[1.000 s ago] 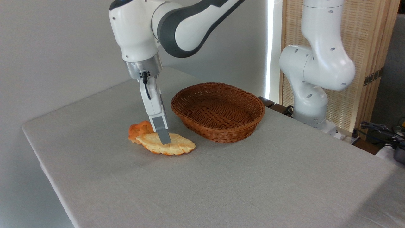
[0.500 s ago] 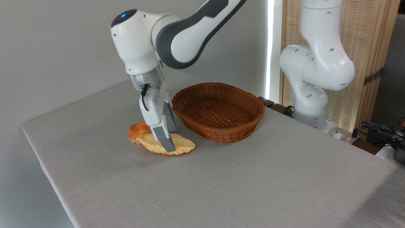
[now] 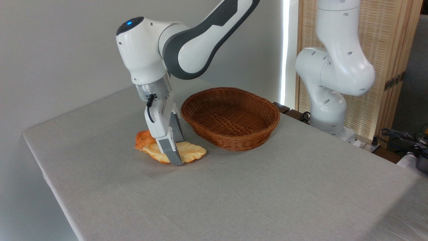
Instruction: Put bread into the basket
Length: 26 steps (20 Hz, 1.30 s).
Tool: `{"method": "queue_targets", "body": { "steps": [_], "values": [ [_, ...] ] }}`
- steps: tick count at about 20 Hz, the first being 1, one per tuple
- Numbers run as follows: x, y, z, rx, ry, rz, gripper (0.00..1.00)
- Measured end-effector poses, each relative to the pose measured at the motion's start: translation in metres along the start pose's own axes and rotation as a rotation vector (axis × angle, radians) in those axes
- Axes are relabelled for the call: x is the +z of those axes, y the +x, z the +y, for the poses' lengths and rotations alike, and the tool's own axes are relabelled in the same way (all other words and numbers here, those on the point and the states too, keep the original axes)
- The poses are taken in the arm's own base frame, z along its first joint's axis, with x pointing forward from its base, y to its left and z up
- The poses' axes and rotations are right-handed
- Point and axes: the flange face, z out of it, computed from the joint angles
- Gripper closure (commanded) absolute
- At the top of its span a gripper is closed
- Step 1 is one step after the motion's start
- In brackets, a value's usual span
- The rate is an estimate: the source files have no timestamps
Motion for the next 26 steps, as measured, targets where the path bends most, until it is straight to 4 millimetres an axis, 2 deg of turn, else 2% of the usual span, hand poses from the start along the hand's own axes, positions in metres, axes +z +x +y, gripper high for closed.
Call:
{"method": "queue_targets", "body": {
  "steps": [1, 14, 19, 26],
  "values": [
    [0.000, 0.000, 0.000, 0.000, 0.000, 0.000, 0.56],
    [-0.005, 0.001, 0.000, 0.002, 0.009, 0.002, 0.55],
    [-0.030, -0.003, 0.006, -0.003, 0.040, 0.005, 0.55],
    [-0.078, -0.009, 0.036, -0.019, 0.047, 0.026, 0.54]
  ]
}}
